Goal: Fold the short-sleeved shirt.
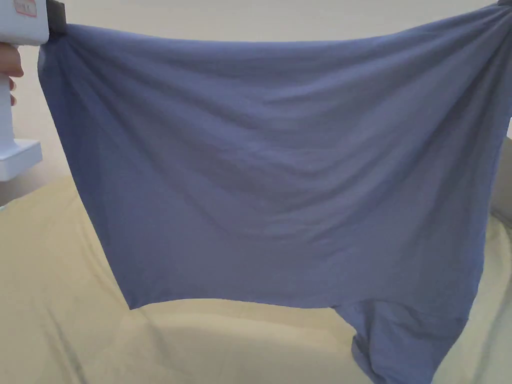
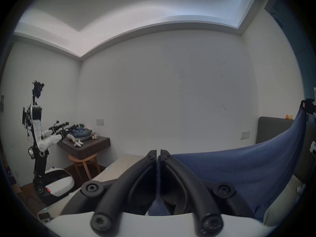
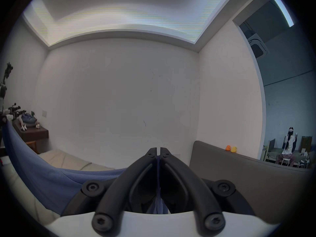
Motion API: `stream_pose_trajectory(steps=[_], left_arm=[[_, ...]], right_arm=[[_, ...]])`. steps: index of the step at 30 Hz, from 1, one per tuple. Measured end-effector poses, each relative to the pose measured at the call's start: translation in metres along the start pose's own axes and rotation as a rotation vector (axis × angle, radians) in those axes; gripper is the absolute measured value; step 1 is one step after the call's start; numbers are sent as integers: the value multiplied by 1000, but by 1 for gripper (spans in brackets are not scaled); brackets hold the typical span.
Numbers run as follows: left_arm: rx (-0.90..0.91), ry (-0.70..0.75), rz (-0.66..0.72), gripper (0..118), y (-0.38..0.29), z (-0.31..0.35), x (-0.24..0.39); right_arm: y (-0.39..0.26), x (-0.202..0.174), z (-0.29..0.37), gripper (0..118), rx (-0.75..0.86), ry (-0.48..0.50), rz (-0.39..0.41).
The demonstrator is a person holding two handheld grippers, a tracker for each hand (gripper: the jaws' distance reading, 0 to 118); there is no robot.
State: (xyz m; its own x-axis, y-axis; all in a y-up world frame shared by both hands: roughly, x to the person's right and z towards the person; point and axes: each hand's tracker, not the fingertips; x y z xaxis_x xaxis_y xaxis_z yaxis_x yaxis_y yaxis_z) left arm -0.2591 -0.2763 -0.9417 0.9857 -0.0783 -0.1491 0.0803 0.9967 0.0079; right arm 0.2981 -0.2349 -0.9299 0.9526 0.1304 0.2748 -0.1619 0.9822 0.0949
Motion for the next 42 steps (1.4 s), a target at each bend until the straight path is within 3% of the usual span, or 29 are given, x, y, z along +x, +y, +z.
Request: stream_pose_trajectory(steps=[7,14,21,30,37,40,42], left_arm=[[-124,-26,-16,1,-80,10,14],[-227,-110,15,1,-166,71,12],[-334,-187,104,1,-236,161,1],[-376,-205,60,1,-286,286,-28],[-401,-235,113,1,-295,357,-59],[-478,-260,99,1,-311,377,-60],[-533,-277,57,1,-325,386,-57]], right_arm=[[-75,-4,27,3,-133,27,59],[-171,-3,98,3,-248,88,121],[-237,13,207,3,-351,163,62],[-279,55,344,3,-394,191,15],[-285,95,421,3,-404,183,19],[-297,103,444,3,-479,210,-4],[-312,100,459,3,-521,237,37]])
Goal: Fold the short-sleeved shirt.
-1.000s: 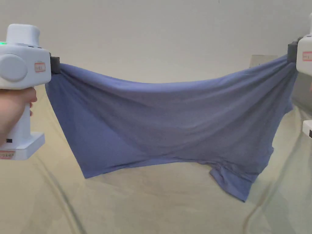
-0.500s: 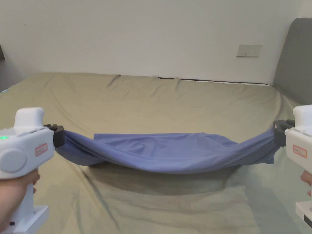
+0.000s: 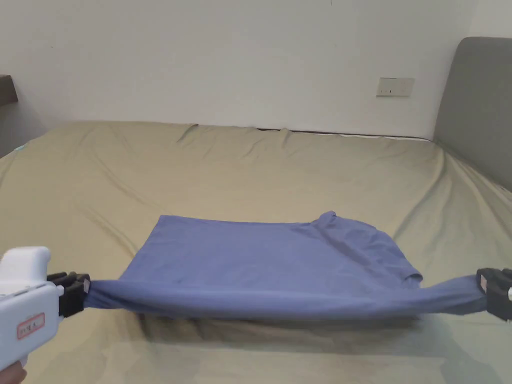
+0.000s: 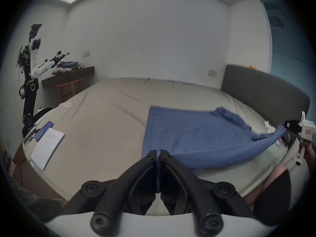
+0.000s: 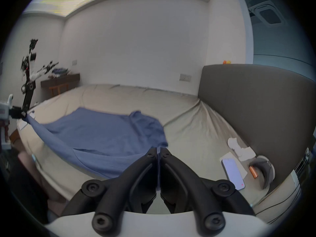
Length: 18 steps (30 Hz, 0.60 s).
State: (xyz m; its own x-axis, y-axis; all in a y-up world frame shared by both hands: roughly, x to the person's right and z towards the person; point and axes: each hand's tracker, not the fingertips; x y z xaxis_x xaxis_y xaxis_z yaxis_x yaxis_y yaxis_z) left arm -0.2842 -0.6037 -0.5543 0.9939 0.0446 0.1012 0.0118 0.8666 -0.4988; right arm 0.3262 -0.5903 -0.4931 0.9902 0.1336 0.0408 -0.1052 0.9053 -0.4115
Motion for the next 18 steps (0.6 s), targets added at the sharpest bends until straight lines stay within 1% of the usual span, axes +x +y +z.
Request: stream_pose_trajectory(steps=[1,4,7,8,9,10,12,13,14,15,16,17,18], left_arm=[[-31,-10,-26,1,-9,-2,2],[-130,-20,-83,1,-35,-11,5],[-213,-22,-67,1,-54,-20,2],[-208,-22,-60,1,-58,-22,0],[-225,-14,-66,1,-62,-26,0],[-290,-10,-89,1,-65,-32,-1],[-345,-19,-113,2,-74,-46,-8],[-333,-13,-121,6,-78,-49,-8],[-336,-4,-139,24,-81,-50,-7],[-319,31,-154,46,-86,-49,-8],[-283,41,-128,81,-86,-49,-11],[-270,46,-99,117,-82,-48,-15],[-264,36,-52,118,-76,-45,-20]], right_arm=[[-12,-4,1,3,-36,13,17],[-45,-10,-7,3,-159,37,35],[-68,-13,-14,3,-255,63,72],[-77,-10,-20,3,-280,48,88],[-82,-9,-23,3,-303,54,85],[-85,-6,-26,3,-322,64,78],[-89,-6,-31,3,-352,56,83],[-91,-4,-34,3,-363,62,85],[-93,-3,-37,4,-373,63,86],[-95,-2,-39,7,-386,52,87],[-96,-5,-37,24,-383,29,88],[-94,-3,-35,71,-361,-10,60],[-92,0,-33,107,-328,-42,18]])
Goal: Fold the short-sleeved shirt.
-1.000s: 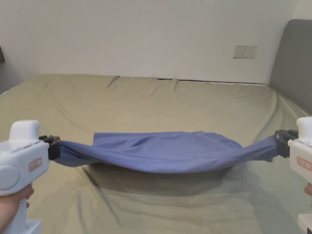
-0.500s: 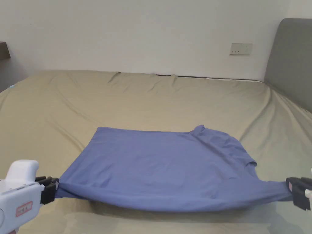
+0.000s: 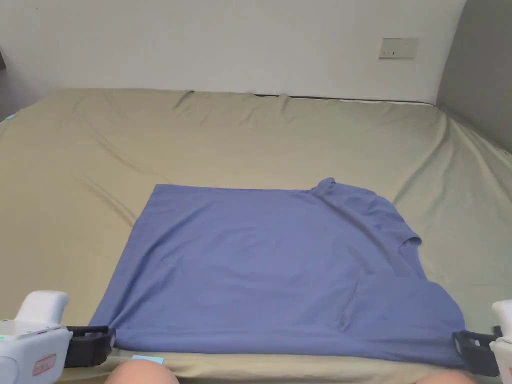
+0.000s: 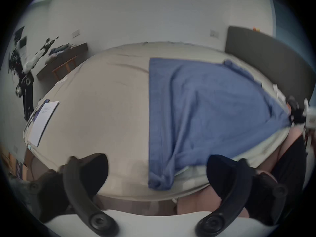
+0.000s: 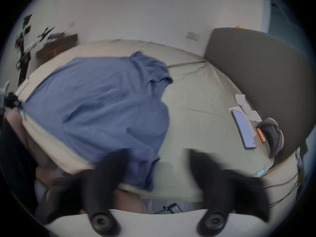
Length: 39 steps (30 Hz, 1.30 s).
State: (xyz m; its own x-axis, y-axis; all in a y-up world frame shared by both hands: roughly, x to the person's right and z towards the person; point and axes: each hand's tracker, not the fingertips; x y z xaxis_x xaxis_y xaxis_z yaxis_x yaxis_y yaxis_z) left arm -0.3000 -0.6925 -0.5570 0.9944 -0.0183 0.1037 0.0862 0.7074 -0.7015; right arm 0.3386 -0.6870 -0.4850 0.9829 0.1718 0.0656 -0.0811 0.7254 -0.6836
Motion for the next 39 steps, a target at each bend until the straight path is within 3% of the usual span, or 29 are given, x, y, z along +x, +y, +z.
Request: stream_pose_trajectory(steps=[1,5,10,11,12,13,15,16,17,18,19,23,26,28,29,30,31,32,37,38,39], left_arm=[[72,-4,36,118,5,12,-1],[269,28,59,118,50,68,2],[559,-34,173,118,82,143,19],[588,-44,206,118,81,151,22],[619,-61,220,115,77,158,24],[642,-51,215,110,73,163,27],[643,-1,138,92,65,165,35],[628,42,98,33,63,161,39],[617,91,66,0,59,154,37],[580,-3,68,0,57,146,34],[502,-49,51,0,58,138,33],[395,5,9,0,42,105,24],[178,-40,33,0,35,76,16],[-11,-148,46,0,28,47,9],[-42,-137,64,9,21,32,1],[-54,-101,83,39,16,22,-4],[-42,-80,93,83,16,15,-9],[-49,-82,95,113,17,8,-14],[-100,-73,104,112,13,0,-1],[-130,-82,88,105,12,-2,3],[-147,-71,55,87,9,-4,8]], right_arm=[[2,4,5,118,35,-6,-51],[35,8,47,118,234,15,-220],[76,-18,112,116,441,41,-213],[80,-23,120,98,465,50,-213],[82,-28,129,56,522,62,-223],[81,-32,136,56,579,71,-220],[80,-42,138,19,616,-10,-166],[76,-47,137,2,630,-39,-168],[75,-46,135,2,621,58,-151],[73,-47,130,2,579,91,-137],[72,-51,127,2,559,51,-129],[68,-52,114,2,495,75,-116],[65,-50,105,2,452,88,-111],[63,-52,100,2,434,89,-98],[63,-53,97,2,422,93,-93],[62,-52,96,2,413,101,-90],[61,-54,94,2,407,106,-84],[61,-55,93,2,401,106,-78],[59,-58,92,2,386,120,-49],[59,-57,92,2,382,120,-44],[58,-57,90,2,378,122,-43]])
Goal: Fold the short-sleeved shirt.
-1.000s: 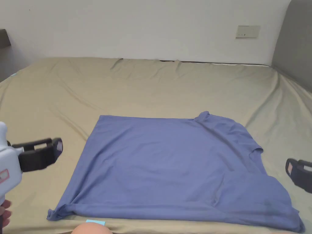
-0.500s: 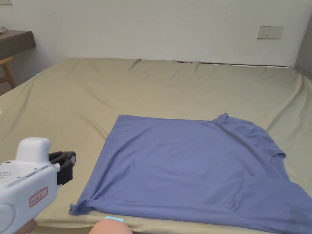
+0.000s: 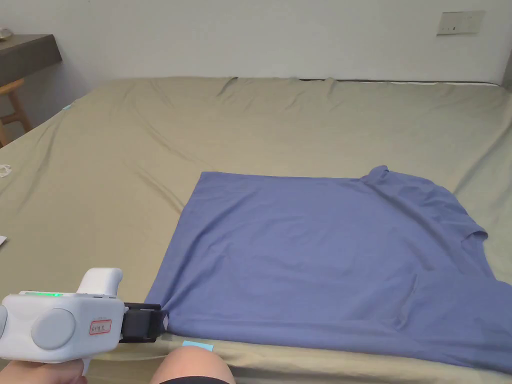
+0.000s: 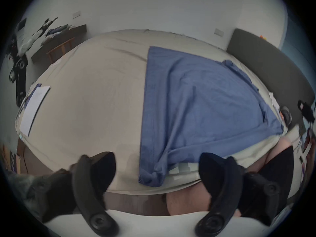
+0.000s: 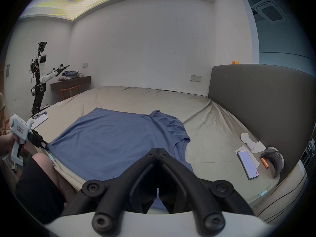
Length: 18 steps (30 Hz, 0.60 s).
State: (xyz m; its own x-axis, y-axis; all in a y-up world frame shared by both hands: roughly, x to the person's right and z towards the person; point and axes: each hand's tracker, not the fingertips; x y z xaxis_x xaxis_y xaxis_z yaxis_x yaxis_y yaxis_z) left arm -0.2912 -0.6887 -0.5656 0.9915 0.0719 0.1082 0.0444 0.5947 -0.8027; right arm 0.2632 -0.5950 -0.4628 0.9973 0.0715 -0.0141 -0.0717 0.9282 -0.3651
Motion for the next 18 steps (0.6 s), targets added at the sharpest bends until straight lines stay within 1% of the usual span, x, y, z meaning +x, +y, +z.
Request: stream_pose_trajectory(steps=[1,2,3,4,6,8,11,12,13,14,15,16,17,18], left_arm=[[-6,-5,-59,47,-1,-2,3],[11,14,-98,3,-4,-4,5],[22,64,-120,3,-4,-7,8],[48,92,-106,3,-5,-8,10],[26,22,-65,3,2,-6,6],[104,36,-60,3,1,2,11],[132,31,-63,3,7,9,11],[137,27,-56,3,8,11,12],[151,17,-42,3,9,13,14],[163,12,-34,3,10,19,19],[162,7,-36,3,11,21,20],[174,10,-38,3,12,23,22],[179,10,-36,3,12,24,24],[180,8,-30,3,16,27,25]], right_arm=[[-2,1,-2,2,-8,5,-3],[-4,2,-4,2,-17,3,-4],[-6,4,-6,2,-27,3,-4],[-8,5,-8,2,-36,4,-4],[-12,10,-9,2,-55,3,-13],[-16,15,-10,2,-76,1,-29],[-22,31,-13,2,-146,-21,-50],[-25,40,-16,3,-191,10,-66],[-28,49,-20,18,-254,46,-88],[-31,56,-20,70,-264,47,-100],[-38,67,-26,110,-266,34,-106],[-44,73,-30,118,-291,13,-113],[-49,77,-31,118,-249,-14,-120],[-52,82,-36,118,-310,-21,-138]])
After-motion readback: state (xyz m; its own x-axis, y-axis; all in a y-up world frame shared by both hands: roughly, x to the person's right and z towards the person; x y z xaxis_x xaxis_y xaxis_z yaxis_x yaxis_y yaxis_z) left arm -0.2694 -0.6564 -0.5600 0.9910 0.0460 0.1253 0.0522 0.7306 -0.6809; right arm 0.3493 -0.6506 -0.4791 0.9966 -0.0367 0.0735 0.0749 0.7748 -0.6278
